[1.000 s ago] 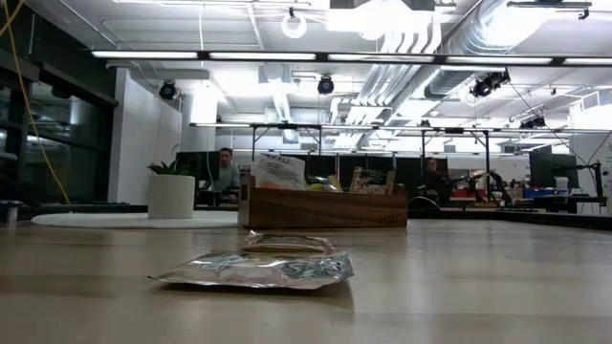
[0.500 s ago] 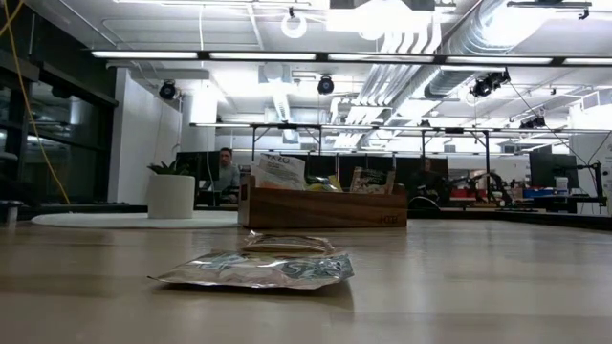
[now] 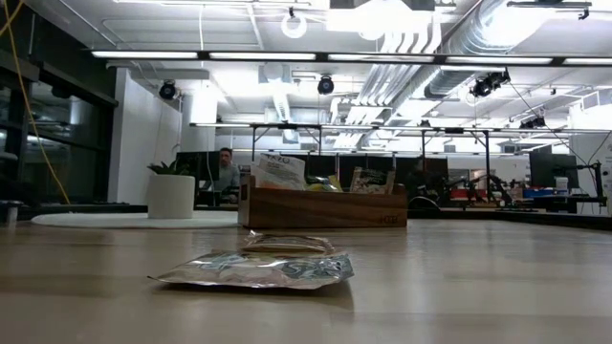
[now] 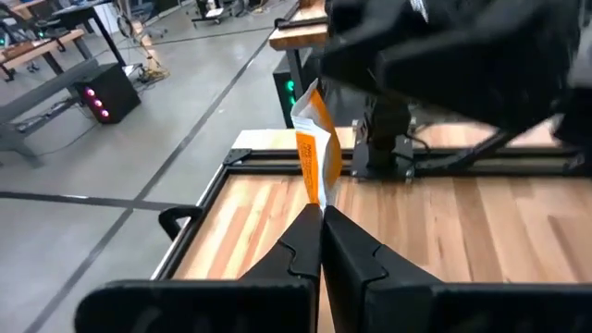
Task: Pick & Place Tea
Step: Put the white tea bag into the left section of the wooden organizer
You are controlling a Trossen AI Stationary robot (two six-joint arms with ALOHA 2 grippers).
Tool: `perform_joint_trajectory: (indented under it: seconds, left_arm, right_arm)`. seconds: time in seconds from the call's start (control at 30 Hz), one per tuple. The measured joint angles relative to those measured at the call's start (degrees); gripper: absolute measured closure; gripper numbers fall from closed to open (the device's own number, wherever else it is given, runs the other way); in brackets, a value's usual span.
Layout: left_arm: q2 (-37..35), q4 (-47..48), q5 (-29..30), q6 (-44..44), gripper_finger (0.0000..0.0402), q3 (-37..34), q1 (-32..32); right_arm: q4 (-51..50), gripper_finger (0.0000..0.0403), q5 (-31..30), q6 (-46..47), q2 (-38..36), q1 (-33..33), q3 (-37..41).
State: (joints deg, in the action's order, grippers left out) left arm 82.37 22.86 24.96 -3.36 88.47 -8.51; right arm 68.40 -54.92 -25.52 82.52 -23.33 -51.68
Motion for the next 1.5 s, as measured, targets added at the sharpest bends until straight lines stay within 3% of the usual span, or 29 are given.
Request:
perform_joint_trajectory:
  seconds: [0.13, 0.3, 0.53, 0.73, 1.17, 1.5]
  left_arm:
    - [-0.7, 2.26, -1.24, -2.78, 0.0401, 0.0, 0.44]
    - [-0.57, 14.4, -9.83, -4.85, 0.0401, 2.67, 3.45]
    - [0.01, 26.16, -25.82, -4.96, 0.0401, 4.15, 10.11]
    - [3.14, 35.77, -34.89, -5.64, 0.0401, 4.28, 15.45]
    - [18.36, 42.23, -32.71, -5.14, 0.0401, 3.93, 17.88]
    - [22.49, 39.82, -28.49, -2.77, 0.0401, 4.15, 17.88]
  right_arm:
    - [-0.1, 0.0215, -3.04, -3.11, -2.65, -0.79, 0.0]
    - [-0.55, 0.0185, -9.22, -8.54, -7.37, -3.28, 0.0]
    - [-5.15, 0.0181, -18.55, -15.69, -14.15, -7.41, 0.0]
    - [-9.06, 0.0187, -26.02, -17.07, -17.5, -9.97, 0.0]
    - [-11.64, 0.0191, -33.4, -21.06, -17.81, -11.22, 0.0]
    - [-12.54, 0.0194, -33.7, -21.51, -17.79, -11.24, 0.0]
